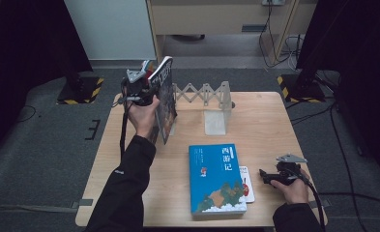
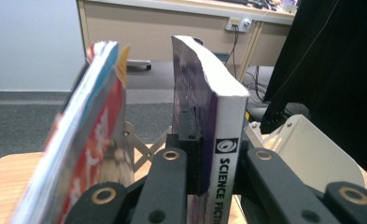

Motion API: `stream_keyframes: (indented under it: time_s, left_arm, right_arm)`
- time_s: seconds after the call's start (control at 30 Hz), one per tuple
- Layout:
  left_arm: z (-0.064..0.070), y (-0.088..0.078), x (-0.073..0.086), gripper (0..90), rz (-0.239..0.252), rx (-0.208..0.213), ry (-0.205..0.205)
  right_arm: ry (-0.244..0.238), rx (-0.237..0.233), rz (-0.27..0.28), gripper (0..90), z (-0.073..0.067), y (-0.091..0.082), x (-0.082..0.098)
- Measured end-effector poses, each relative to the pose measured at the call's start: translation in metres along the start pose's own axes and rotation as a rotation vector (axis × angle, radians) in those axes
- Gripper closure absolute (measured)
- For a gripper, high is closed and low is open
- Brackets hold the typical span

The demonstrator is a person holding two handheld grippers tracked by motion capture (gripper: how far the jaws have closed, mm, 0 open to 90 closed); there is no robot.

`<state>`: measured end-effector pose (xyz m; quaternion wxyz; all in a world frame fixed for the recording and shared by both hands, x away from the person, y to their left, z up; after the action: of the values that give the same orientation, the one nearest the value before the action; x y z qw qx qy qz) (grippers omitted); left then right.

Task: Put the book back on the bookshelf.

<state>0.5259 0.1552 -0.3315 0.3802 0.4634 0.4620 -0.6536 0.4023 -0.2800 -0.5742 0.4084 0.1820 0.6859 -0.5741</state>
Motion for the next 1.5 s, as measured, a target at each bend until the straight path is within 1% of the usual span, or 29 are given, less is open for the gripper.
stream_keyframes:
  time_s: [0.07, 0.13, 0.27, 0.37, 0.43, 0.57, 0.67, 0.8, 1.1, 1.3, 1.4, 1.5]
  left_arm:
    - [0.002, 0.002, 0.003, 82.0, 0.007, -0.004, 0.009]
    - [0.002, 0.004, 0.006, 82.0, 0.005, -0.006, 0.007]
    - [-0.002, 0.006, 0.014, 82.0, -0.011, -0.017, -0.014]
    - [-0.003, 0.006, 0.018, 82.0, -0.007, -0.018, -0.003]
    - [-0.004, 0.005, 0.020, 82.0, -0.002, -0.017, -0.003]
    - [-0.007, 0.002, 0.023, 82.0, 0.007, -0.014, -0.016]
    - [-0.009, -0.001, 0.026, 82.0, 0.014, -0.014, -0.013]
    - [-0.011, -0.007, 0.030, 81.9, 0.012, -0.011, -0.001]
    - [-0.016, -0.020, 0.040, 81.8, -0.010, 0.003, 0.005]
    - [-0.018, -0.030, 0.046, 81.7, -0.029, 0.014, 0.020]
    - [-0.021, -0.035, 0.050, 81.6, -0.047, 0.012, 0.023]
    - [-0.026, -0.040, 0.055, 81.5, -0.076, 0.006, 0.022]
  right_arm:
    - [0.000, 0.002, 0.001, 3.8, 0.000, 0.000, 0.000]
    - [0.000, 0.001, 0.001, 3.8, 0.000, 0.000, 0.000]
    - [0.000, 0.002, 0.001, 3.7, 0.000, 0.000, 0.000]
    - [0.002, 0.001, 0.001, 3.8, 0.000, 0.000, 0.000]
    - [0.003, 0.002, 0.000, 3.7, 0.000, 0.000, 0.000]
    - [0.001, 0.001, 0.000, 3.7, 0.000, 0.000, 0.000]
    - [0.001, 0.000, 0.000, 3.8, 0.000, 0.000, 0.000]
    - [0.000, -0.001, 0.000, 3.7, -0.001, 0.000, 0.000]
    - [-0.001, 0.000, -0.001, 3.7, -0.001, 0.000, 0.000]
    - [-0.001, 0.000, -0.001, 3.7, -0.001, 0.000, 0.000]
    - [0.000, 0.000, -0.001, 3.7, -0.001, 0.000, 0.000]
    - [-0.004, 0.000, 0.001, 3.7, -0.001, 0.000, 0.000]
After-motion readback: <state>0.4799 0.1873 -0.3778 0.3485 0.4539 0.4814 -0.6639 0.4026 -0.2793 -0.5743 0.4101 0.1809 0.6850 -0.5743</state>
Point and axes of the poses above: each handheld gripper's, and its own axes: y roughly forward along the jaws, x roughly out of its underside, z roughly to its right, the point moved 5 cm from there along y, roughly forward along the jaws, and after that the axes turned 5 degrees about z, right-handed, at the moved point
